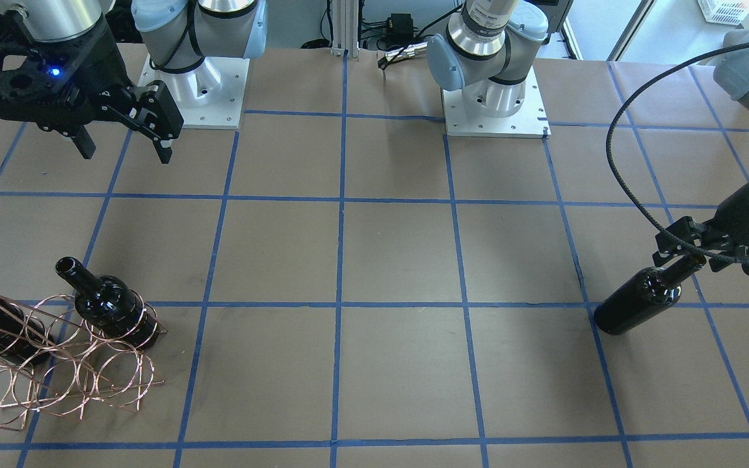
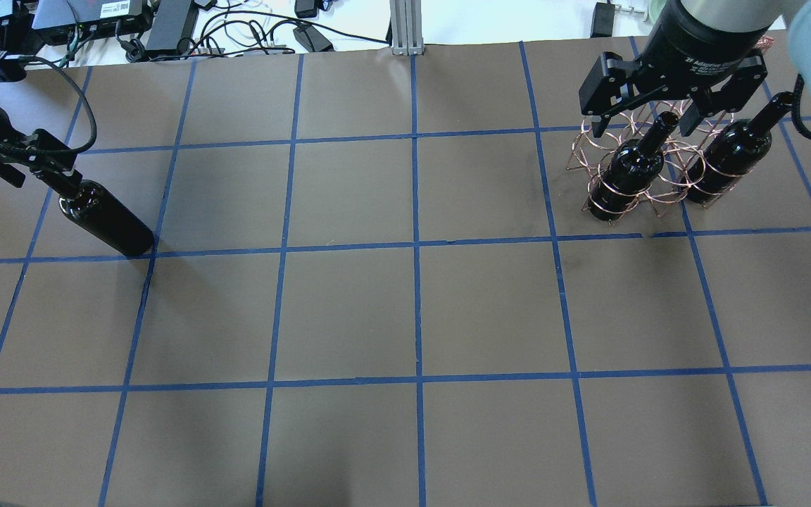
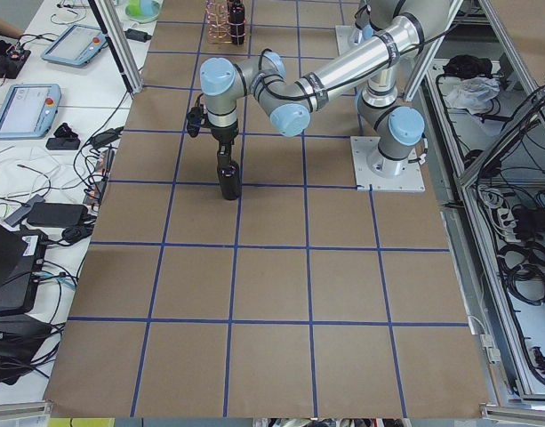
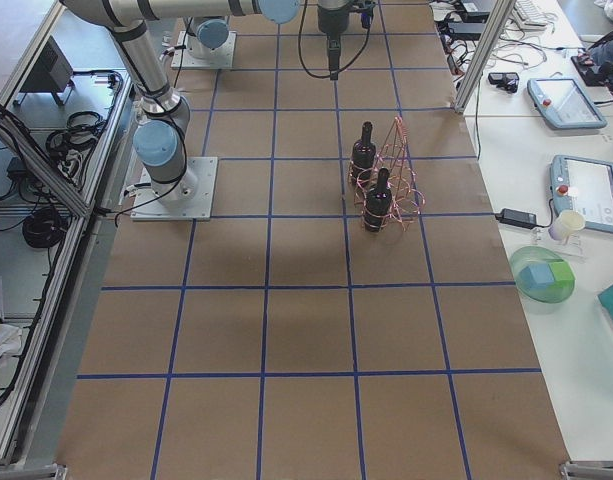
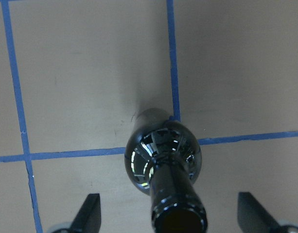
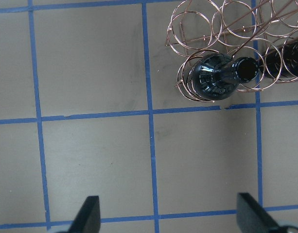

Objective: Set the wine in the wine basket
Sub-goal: 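Close the left gripper on the bottle neck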

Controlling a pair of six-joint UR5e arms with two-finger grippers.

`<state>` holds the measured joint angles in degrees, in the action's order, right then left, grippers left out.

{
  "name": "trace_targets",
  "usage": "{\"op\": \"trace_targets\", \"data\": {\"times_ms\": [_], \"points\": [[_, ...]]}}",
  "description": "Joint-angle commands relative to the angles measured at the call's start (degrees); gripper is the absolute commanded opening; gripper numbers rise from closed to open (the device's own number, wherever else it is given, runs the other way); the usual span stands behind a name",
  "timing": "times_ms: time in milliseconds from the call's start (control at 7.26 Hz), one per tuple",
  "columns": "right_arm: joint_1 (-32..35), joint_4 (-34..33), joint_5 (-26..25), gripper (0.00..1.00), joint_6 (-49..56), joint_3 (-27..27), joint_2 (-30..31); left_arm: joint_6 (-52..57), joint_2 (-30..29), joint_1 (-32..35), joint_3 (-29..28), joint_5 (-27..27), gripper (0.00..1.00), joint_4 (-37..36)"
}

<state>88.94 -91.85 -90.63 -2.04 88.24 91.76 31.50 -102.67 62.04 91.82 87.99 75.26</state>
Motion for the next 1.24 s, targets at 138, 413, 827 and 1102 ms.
{"op": "trace_targets", "data": {"times_ms": [138,413,827,1102], "points": [[0.00,0.35,-0.08,1.00,-0.07,0.00,0.00,-3.03,-0.34,1.24,0.02,0.34,0.97,-0.73],[-0.26,0.44,0.01,1.00,-0.06,-0.09,0.35,-3.20,-0.86,1.24,0.02,2.18,0.79,-1.00],[-0.09,-0.08,0.18,1.00,-0.15,-0.26,0.61,-3.02,-1.13,1.24,-0.07,2.28,0.43,-1.61],[0.00,-0.26,-0.25,1.00,-0.07,-0.18,0.97,-3.02,-1.04,1.24,-0.07,2.19,0.25,-1.61]]}}
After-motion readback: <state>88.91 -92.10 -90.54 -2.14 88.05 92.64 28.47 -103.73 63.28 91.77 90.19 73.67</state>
